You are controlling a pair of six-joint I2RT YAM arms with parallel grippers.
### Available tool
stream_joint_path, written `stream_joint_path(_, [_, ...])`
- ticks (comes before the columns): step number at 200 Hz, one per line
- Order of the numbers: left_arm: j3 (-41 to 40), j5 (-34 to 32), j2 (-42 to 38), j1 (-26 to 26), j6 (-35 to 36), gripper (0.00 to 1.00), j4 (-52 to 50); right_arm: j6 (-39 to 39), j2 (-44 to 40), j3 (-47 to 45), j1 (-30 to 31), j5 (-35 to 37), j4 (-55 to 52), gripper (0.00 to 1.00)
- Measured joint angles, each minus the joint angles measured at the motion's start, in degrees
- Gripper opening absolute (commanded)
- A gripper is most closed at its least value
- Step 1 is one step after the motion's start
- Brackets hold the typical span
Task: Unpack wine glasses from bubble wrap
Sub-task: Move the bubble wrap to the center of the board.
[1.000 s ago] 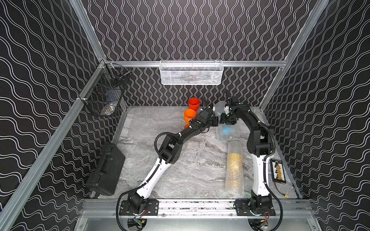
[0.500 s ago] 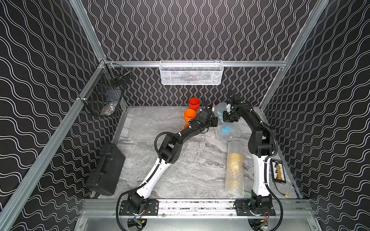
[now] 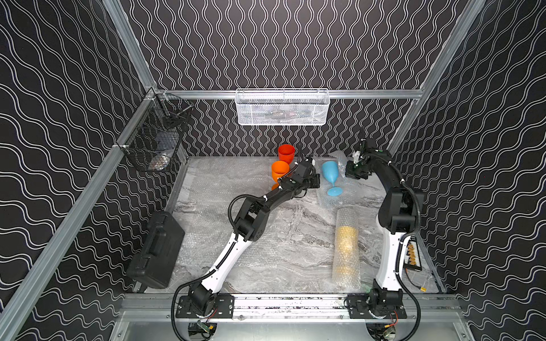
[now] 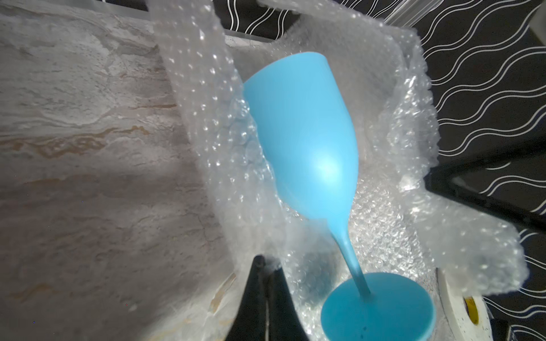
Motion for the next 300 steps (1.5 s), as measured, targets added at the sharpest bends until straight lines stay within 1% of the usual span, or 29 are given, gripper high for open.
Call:
stream_joint_path(49, [0.0,-0.9,0.0,0.0,0.1,0.0,-1.0,1.9,-0.6,-3.0,-5.2,-2.3,3.0,0.1])
stream_joint_path(126, [2.8,-1.0,0.0,0.0,0.2,0.0,-3.0,4.6,3.0,-2.2,-11.8,-7.1,6.6,0.14])
stream_joint_path(198, [4.0,-0.9,0.0,0.1,0.6,0.0,-3.7,5.9,4.5,-2.1,-15.3,-9.7,7.3,0.17])
stream_joint_path(229, [5.1,0.3,0.0,0.7,1.1,0.0,-5.0,6.1,5.2,-0.5,-16.5,-10.1,7.3,0.19])
stream_joint_path(243, [5.0,0.4,0.0,0.9,1.1,0.0,-5.6,6.1,5.2,0.4,-16.9,-10.1,7.2,0.24])
stream_joint_path(252, [4.9,0.8,0.0,1.2,1.1,0.0,-6.0,6.1,5.2,0.8,-17.1,-10.2,7.1,0.25])
stream_joint_path(268, [4.8,1.7,0.0,1.2,1.2,0.08,-6.2,6.1,5.2,1.2,-17.2,-10.2,6.7,0.26])
stream_joint_path(277, [3.9,2.1,-0.3,1.2,1.5,0.16,-6.1,6.1,4.9,1.2,-17.3,-10.2,6.6,0.28])
stream_joint_path(290, [2.1,2.6,-0.8,1.2,1.8,0.33,-6.4,6.0,4.1,1.2,-17.4,-10.2,6.1,0.28])
stream_joint_path(300, [0.9,3.0,-0.9,1.2,2.6,0.37,-6.6,6.0,2.9,1.2,-17.5,-10.0,5.9,0.29])
